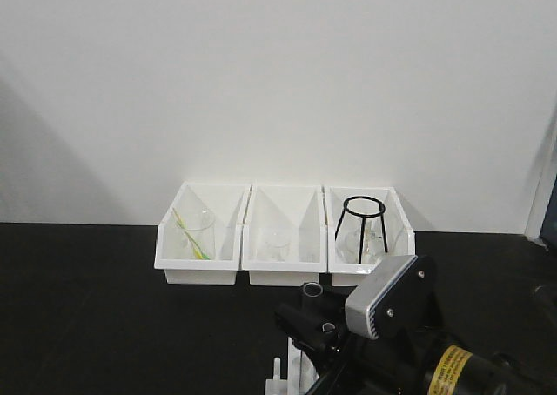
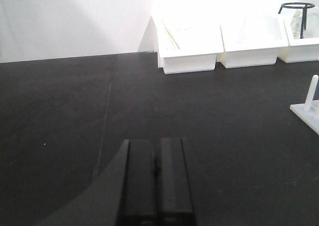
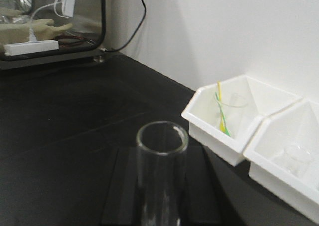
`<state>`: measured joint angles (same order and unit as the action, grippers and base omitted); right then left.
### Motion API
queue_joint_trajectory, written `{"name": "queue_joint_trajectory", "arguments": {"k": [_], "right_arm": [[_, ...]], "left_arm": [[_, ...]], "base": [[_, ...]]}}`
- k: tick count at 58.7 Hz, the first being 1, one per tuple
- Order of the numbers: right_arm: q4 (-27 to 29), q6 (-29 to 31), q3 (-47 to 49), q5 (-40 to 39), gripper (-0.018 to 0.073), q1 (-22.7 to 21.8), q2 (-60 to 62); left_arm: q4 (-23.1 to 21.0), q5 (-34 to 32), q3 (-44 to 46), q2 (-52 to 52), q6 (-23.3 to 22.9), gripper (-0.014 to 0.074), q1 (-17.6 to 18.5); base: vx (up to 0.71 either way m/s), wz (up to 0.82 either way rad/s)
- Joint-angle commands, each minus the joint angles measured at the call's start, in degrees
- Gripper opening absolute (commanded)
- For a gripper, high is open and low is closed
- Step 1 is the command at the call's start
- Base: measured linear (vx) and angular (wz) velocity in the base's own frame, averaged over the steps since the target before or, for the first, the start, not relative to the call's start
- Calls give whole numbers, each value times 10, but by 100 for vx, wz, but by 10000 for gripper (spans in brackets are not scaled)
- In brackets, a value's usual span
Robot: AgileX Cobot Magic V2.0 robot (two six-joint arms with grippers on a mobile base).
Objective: Flip and reinsert test tube from rack
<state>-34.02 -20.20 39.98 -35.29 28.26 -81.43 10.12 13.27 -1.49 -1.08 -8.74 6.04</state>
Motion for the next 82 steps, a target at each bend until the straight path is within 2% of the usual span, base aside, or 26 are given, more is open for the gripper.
{"name": "queue_joint_trajectory", "arguments": {"k": [1,7,35,43,52,71,77,82], "right_arm": [[30,19,16,-76,-10,-2,5],[56,20,16,-78,-10,-2,-5],[53,24,16,-77,-8,-2,-99],[53,24,16,-77,15,-2,-119],[53,24,16,-77,104,-2,-127],[53,23,16,-77,430,-2,-124],[52,23,15,-74,477,-2,-103],[53,18,15,-55,477,-2,-67]], "left_arm": [[-2,-46,2,-5,-5,-6,0],[-2,-46,2,-5,-5,-6,0],[-2,-46,2,-5,-5,-6,0],[-2,-46,2,-5,-5,-6,0],[-2,-46,2,-5,-5,-6,0],[-2,-46,2,-5,-5,-6,0],[-2,-46,2,-5,-5,-6,0],[-2,-46,2,-5,-5,-6,0]], "base": [[0,0],[0,0],[0,0],[0,0],[0,0],[0,0],[0,0],[0,0]]}}
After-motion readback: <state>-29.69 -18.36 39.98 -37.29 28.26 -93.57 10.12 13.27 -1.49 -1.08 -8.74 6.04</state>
